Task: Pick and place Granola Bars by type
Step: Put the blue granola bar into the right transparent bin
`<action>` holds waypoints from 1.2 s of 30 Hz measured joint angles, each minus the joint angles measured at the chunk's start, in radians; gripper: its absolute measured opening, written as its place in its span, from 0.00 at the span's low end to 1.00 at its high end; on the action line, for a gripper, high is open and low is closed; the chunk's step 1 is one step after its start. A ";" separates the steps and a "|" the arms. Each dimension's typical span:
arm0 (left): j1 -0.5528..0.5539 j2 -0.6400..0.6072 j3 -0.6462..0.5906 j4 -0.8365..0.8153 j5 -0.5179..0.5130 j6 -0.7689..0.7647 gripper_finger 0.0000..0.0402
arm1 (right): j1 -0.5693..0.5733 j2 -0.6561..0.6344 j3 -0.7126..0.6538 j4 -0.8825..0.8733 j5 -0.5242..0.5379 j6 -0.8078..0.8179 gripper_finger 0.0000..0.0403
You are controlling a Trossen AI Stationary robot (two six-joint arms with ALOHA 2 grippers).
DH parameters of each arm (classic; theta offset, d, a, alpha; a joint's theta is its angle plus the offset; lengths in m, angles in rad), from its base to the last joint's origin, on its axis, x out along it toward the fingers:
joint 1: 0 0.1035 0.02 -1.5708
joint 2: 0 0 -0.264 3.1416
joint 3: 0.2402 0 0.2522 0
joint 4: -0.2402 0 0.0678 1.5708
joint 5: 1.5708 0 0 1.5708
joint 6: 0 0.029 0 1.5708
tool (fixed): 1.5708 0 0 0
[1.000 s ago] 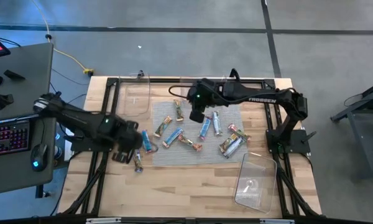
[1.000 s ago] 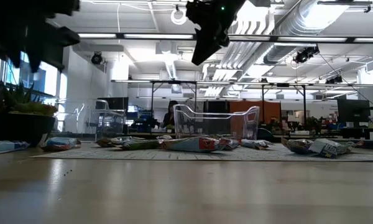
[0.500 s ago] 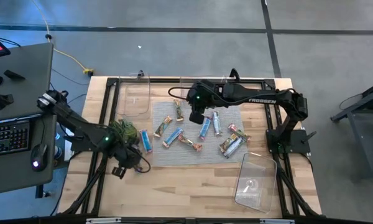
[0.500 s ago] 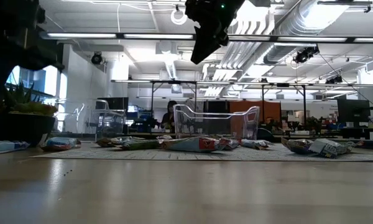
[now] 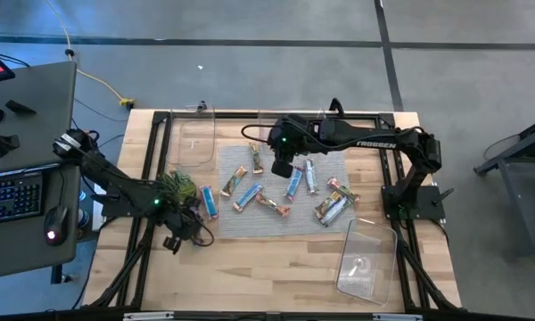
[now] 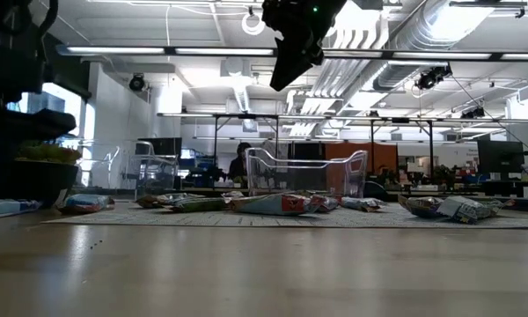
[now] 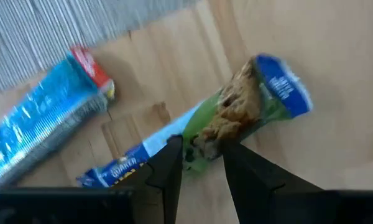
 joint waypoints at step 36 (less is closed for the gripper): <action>0.000 -0.001 0.038 0.231 -0.220 -0.027 0.00 | 0.008 -0.002 0.000 -0.015 0.003 0.003 0.28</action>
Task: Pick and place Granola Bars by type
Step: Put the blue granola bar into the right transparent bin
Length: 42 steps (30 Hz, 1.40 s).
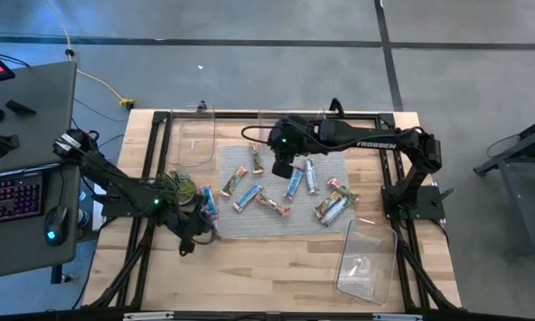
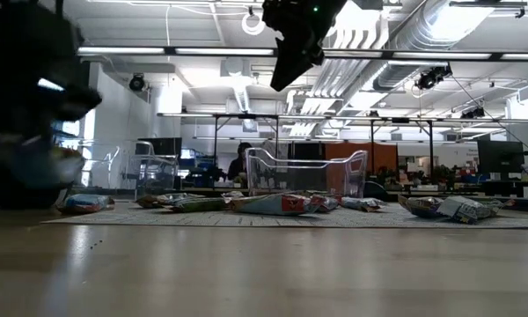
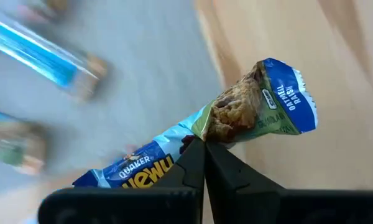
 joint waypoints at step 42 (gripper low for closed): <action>1.067 0.840 0.850 0.430 0.370 0.411 0.00 | 0.302 -0.276 0.000 -0.741 0.548 0.619 0.21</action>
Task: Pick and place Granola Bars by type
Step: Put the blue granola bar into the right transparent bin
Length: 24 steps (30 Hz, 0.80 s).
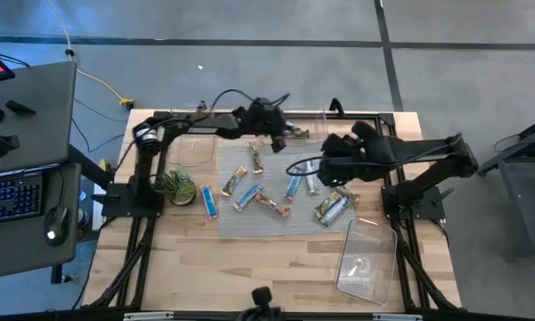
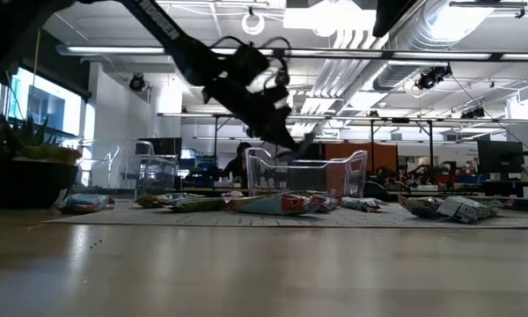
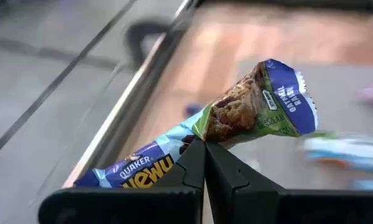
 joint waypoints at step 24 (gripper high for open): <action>0.007 0.118 0.173 -0.304 -0.093 -0.052 0.16 | 0.016 -0.002 -0.256 0.118 -0.063 0.029 0.21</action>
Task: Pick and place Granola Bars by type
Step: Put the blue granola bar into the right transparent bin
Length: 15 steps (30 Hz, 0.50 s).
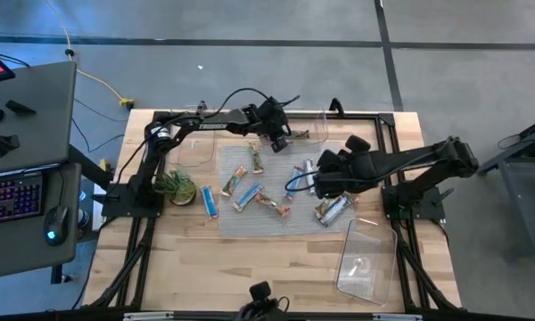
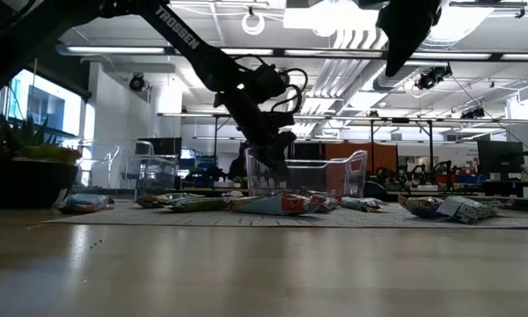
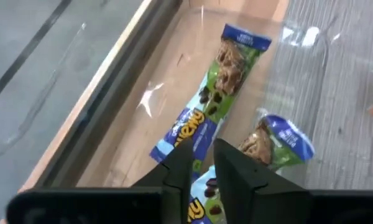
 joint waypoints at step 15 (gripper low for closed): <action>0.000 -0.078 0.348 -0.509 0.093 0.060 0.19 | 0.002 0.000 -0.077 0.109 -0.320 -0.282 0.21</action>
